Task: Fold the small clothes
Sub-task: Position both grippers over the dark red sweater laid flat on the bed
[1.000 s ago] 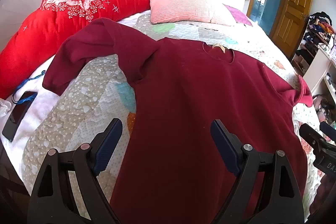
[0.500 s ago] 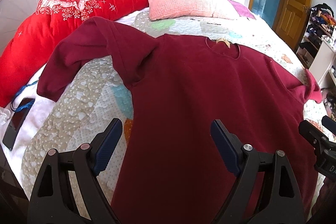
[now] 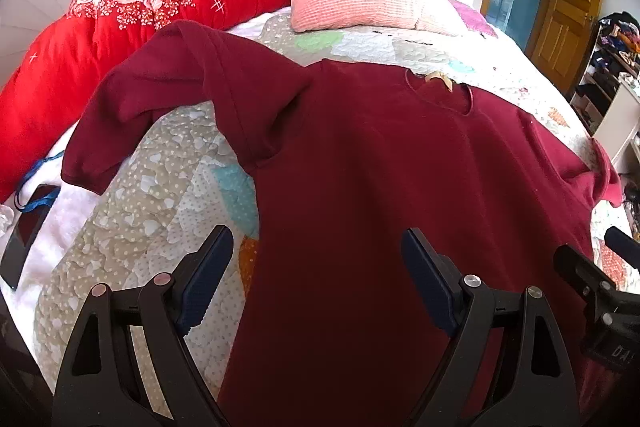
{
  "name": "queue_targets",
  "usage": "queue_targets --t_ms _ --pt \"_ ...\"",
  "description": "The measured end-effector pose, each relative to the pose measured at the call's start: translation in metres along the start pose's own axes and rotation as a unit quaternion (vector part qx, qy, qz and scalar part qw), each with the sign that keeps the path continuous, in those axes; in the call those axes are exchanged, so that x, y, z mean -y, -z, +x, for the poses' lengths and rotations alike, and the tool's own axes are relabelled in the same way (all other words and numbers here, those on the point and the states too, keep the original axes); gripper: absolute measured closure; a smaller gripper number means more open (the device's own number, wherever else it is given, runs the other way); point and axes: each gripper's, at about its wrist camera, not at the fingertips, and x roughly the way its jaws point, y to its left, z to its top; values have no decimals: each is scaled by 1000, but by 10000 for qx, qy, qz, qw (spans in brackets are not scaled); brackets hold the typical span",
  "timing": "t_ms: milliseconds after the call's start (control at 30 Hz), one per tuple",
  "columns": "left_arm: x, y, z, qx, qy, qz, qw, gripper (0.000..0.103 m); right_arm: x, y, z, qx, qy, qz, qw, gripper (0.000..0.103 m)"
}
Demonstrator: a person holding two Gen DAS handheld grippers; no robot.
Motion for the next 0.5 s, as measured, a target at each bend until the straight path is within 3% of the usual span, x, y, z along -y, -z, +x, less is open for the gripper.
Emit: queue_targets --t_ms 500 --pt "-6 -1 11 -112 -19 -58 9999 17 -21 -1 17 -146 -148 -219 9995 0"
